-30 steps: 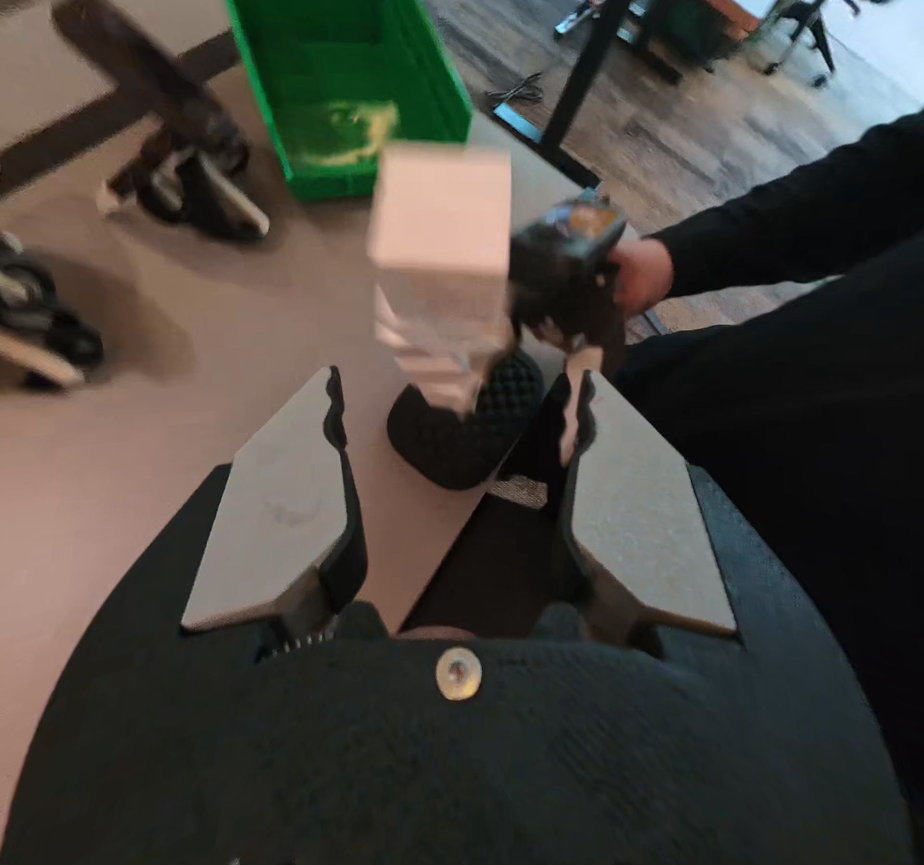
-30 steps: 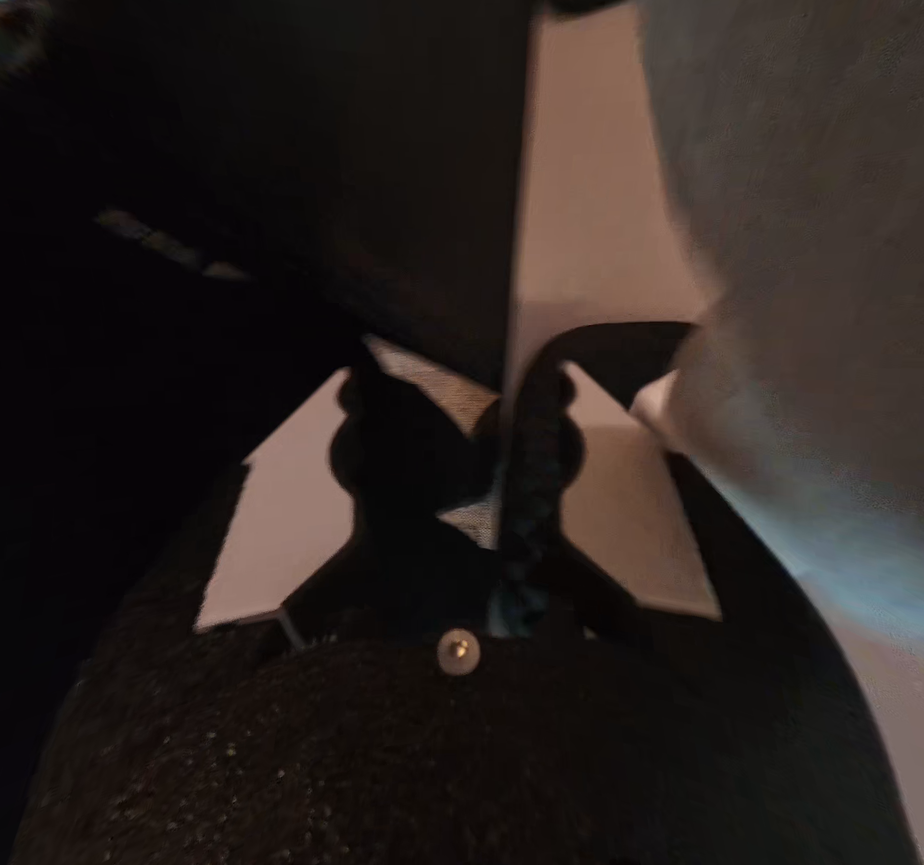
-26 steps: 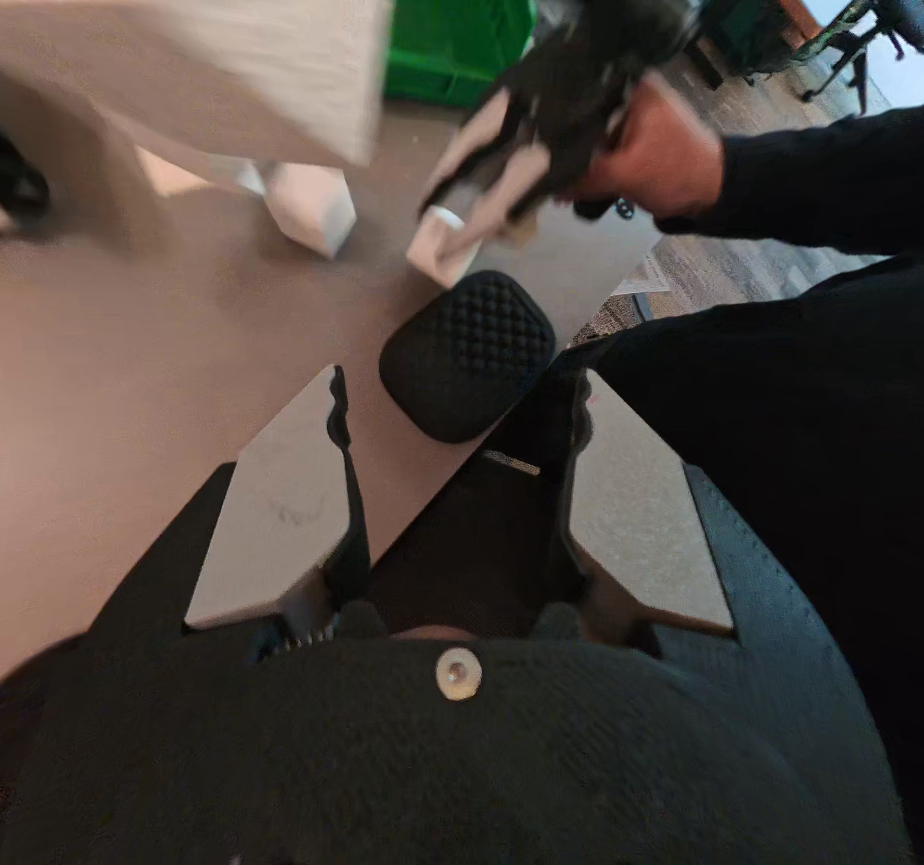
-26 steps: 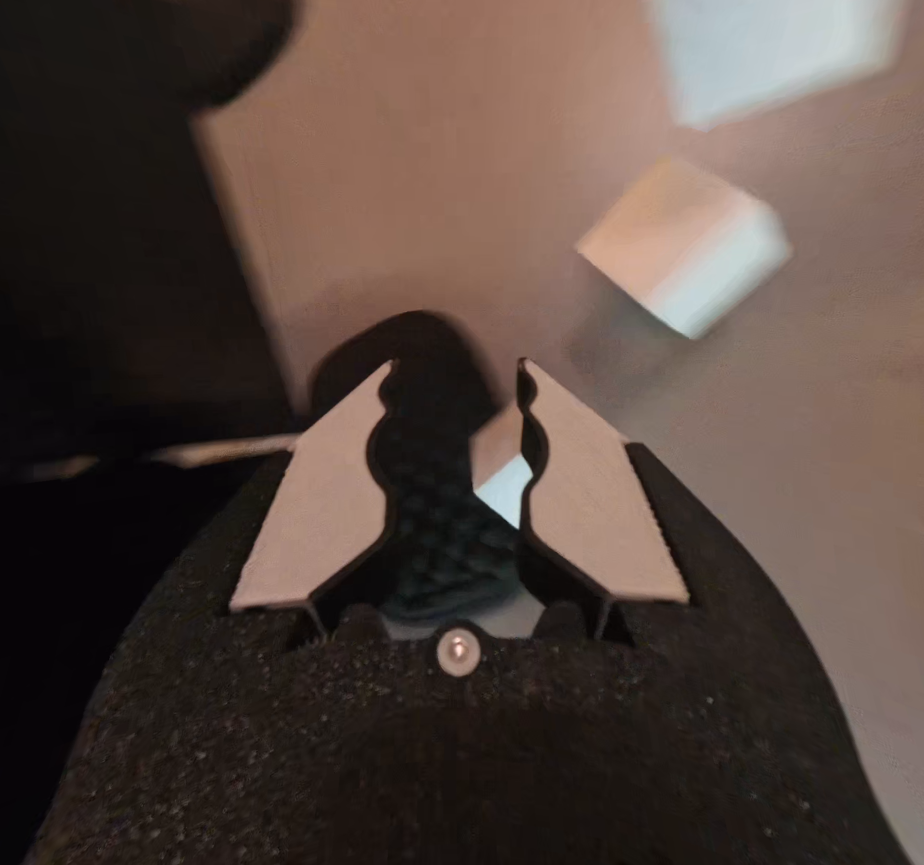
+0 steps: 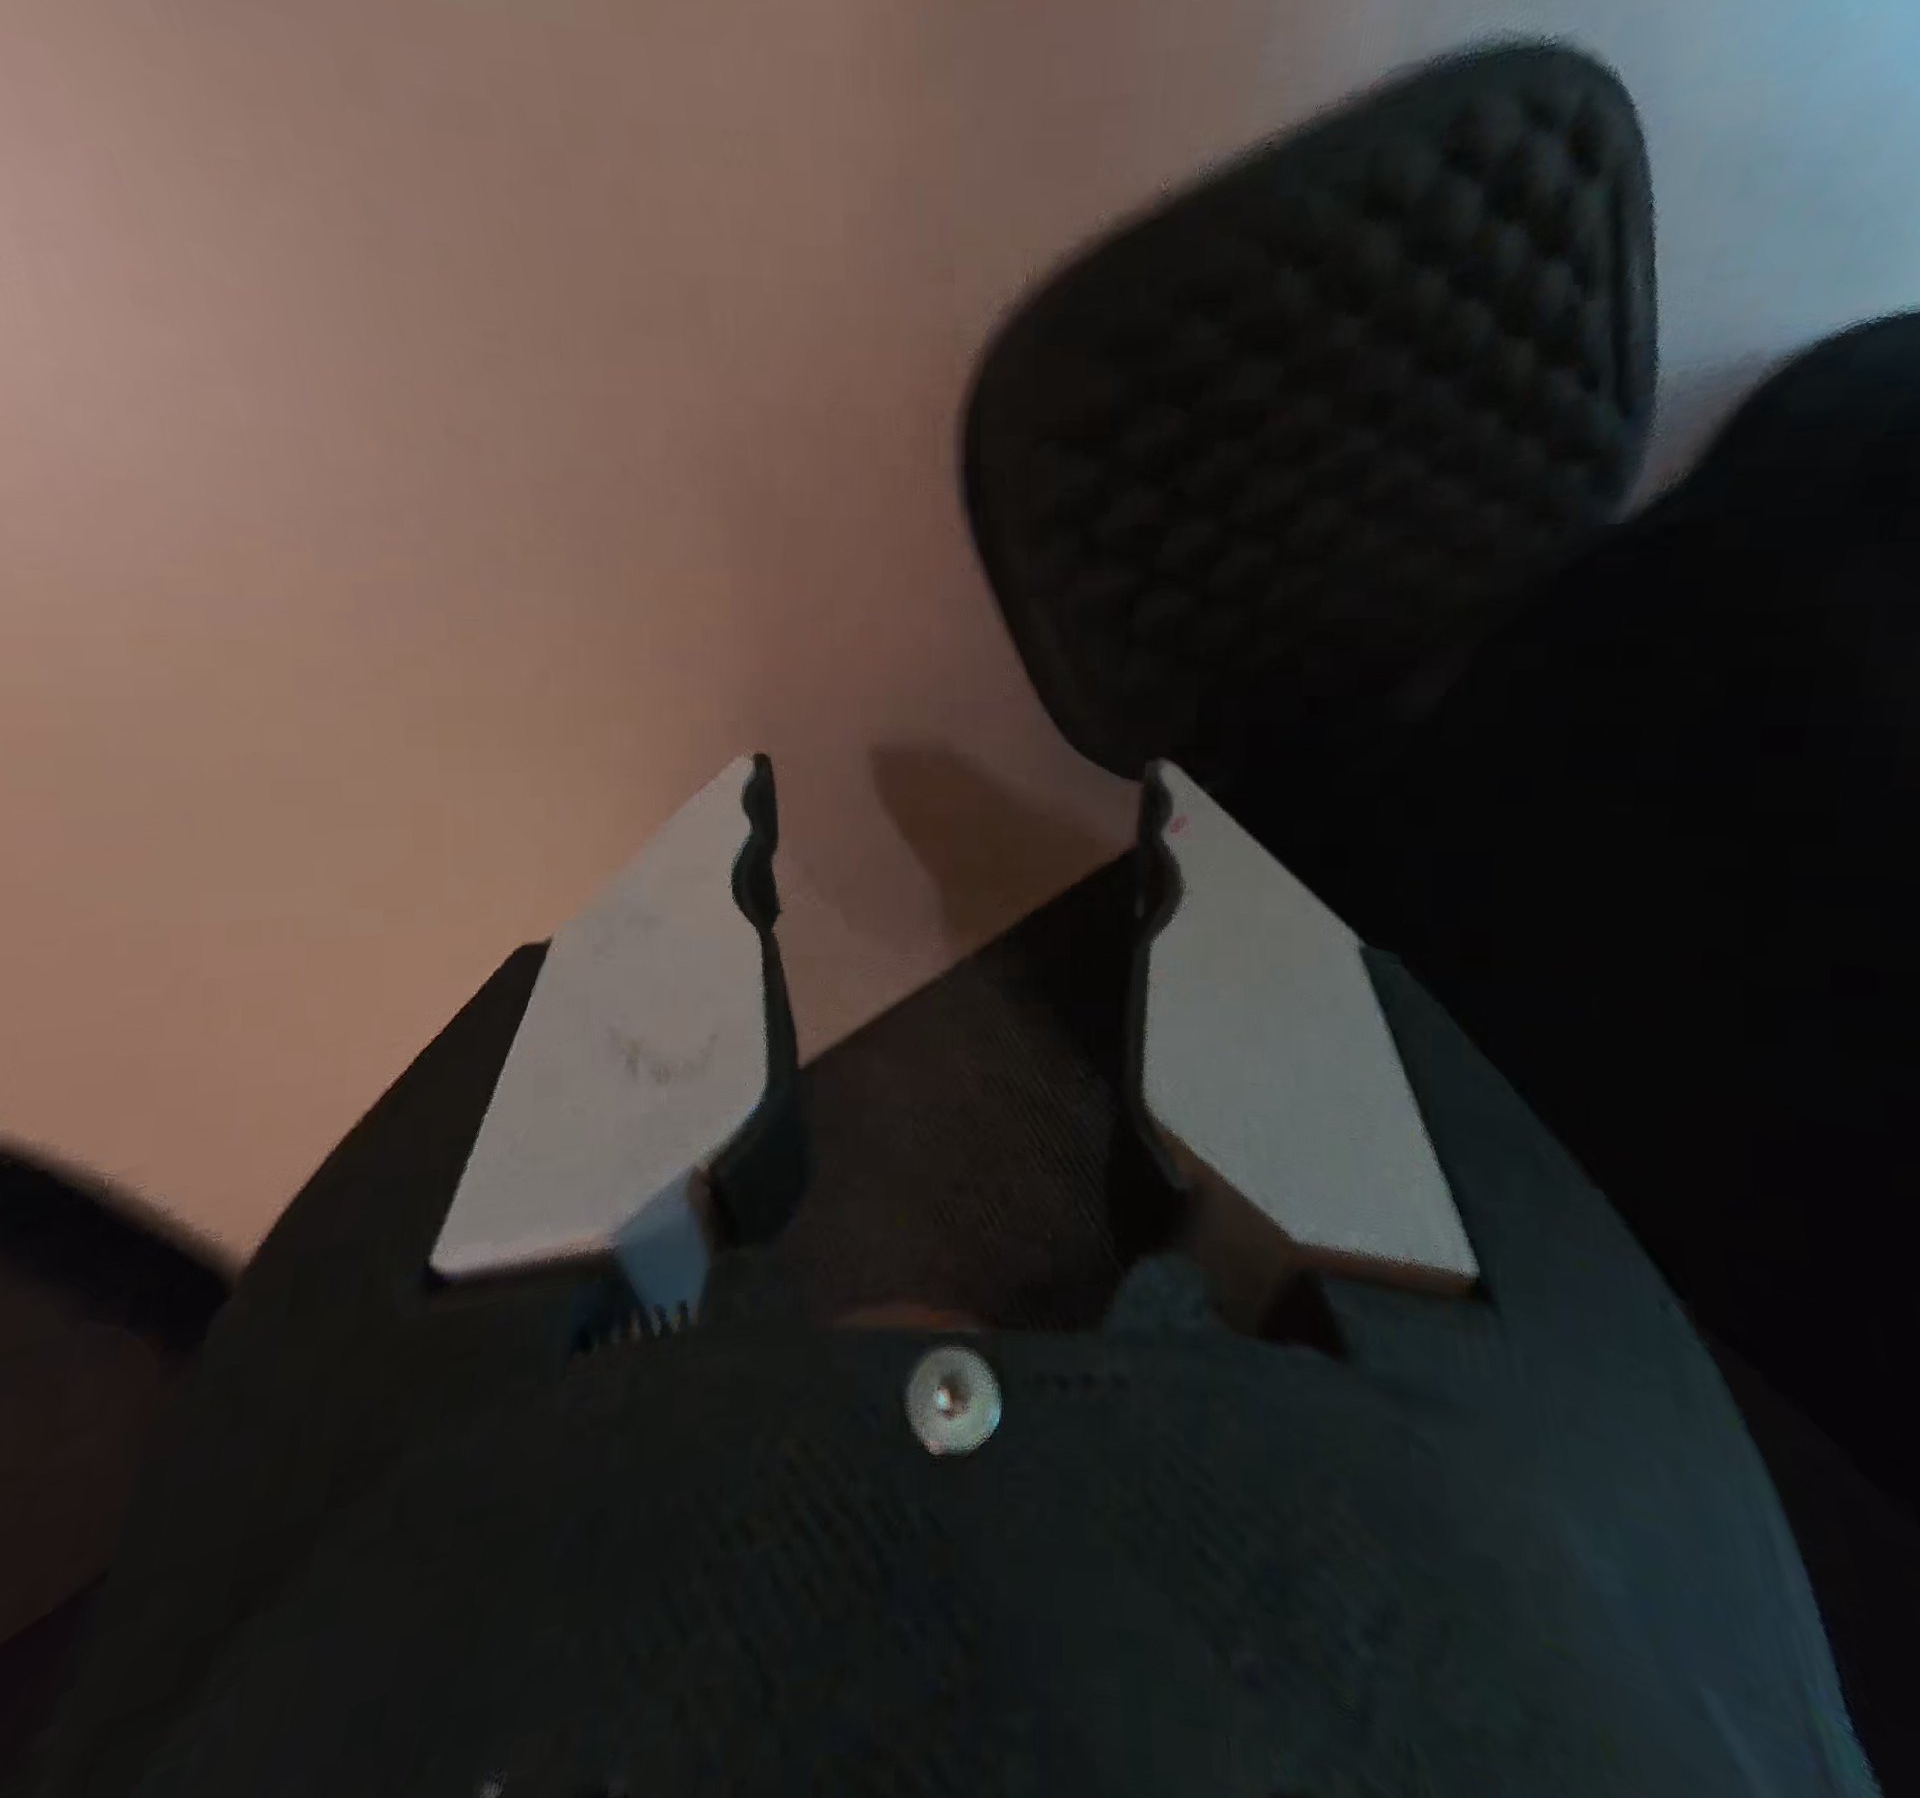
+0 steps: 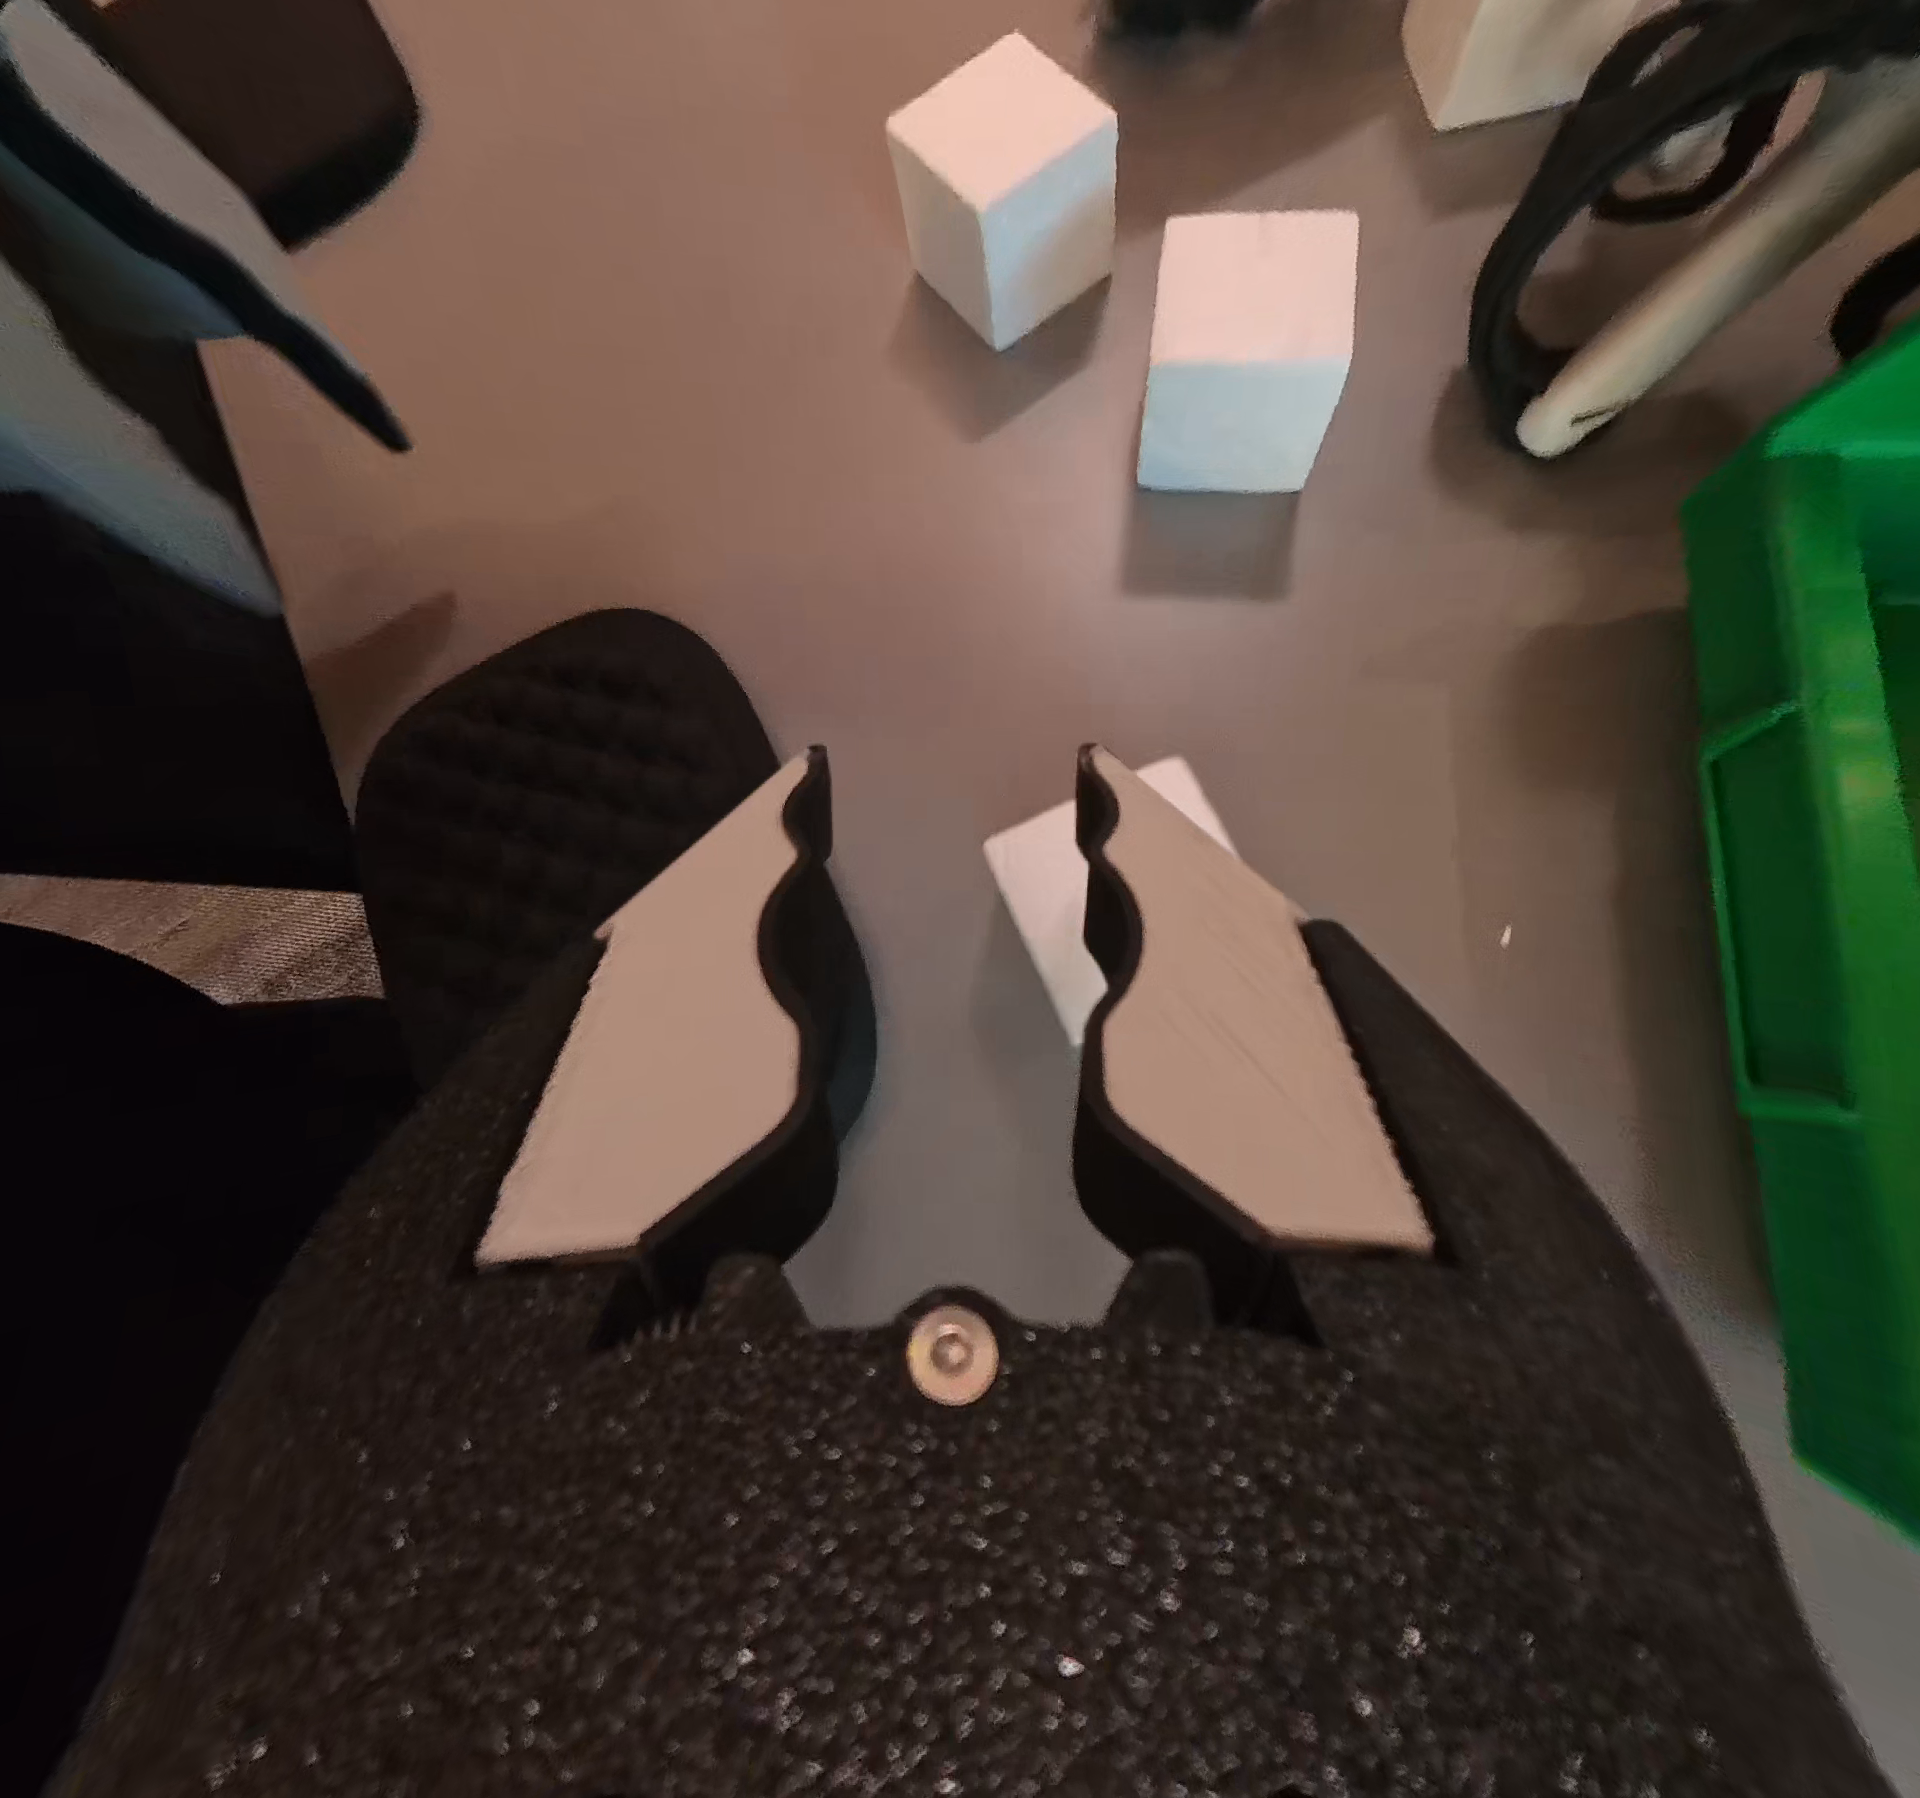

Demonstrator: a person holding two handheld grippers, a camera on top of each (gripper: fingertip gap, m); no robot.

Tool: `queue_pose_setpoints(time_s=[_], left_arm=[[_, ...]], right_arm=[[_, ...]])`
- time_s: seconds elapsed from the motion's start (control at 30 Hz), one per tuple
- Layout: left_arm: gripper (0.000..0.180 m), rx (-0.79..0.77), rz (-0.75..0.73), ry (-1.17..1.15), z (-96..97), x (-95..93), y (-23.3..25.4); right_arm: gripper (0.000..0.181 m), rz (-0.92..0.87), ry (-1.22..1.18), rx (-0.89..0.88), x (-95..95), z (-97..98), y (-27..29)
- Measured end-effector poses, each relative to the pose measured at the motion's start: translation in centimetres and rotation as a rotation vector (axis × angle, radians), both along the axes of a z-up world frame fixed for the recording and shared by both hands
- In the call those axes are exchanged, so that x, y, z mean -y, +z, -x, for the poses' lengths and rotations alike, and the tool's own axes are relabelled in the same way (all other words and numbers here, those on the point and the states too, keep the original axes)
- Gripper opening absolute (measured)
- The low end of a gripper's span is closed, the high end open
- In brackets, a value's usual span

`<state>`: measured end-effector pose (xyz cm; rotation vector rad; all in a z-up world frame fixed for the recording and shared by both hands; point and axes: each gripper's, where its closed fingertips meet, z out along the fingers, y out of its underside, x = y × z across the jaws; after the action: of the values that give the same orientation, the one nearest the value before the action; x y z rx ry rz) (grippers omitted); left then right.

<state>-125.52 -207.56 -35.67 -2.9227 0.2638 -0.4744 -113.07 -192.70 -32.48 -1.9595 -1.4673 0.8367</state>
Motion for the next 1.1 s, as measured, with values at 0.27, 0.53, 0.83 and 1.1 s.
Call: queue_pose_setpoints(time_s=[0.27, 0.53, 0.83, 1.1], left_arm=[[0.064, 0.091, -0.067, 0.465, 9.9, -8.5, -0.6], [0.002, 0.299, -0.133, 0.486, 9.8, -10.3, -4.5], [0.019, 0.379, -0.092, 0.073, 7.3, -6.6, -3.9], [0.064, 0.319, -0.372, 0.261, 14.0, -15.3, 0.3]], right_arm=[[0.053, 0.009, 0.024, -0.078, -5.4, 2.2, 2.1], [0.057, 0.043, -0.033, -0.02, -8.1, 0.8, 0.1], [0.053, 0.115, 0.554, 0.3, 9.0, 5.0, -4.6], [0.059, 0.135, 0.235, 0.165, 0.4, 8.2, 1.0]])
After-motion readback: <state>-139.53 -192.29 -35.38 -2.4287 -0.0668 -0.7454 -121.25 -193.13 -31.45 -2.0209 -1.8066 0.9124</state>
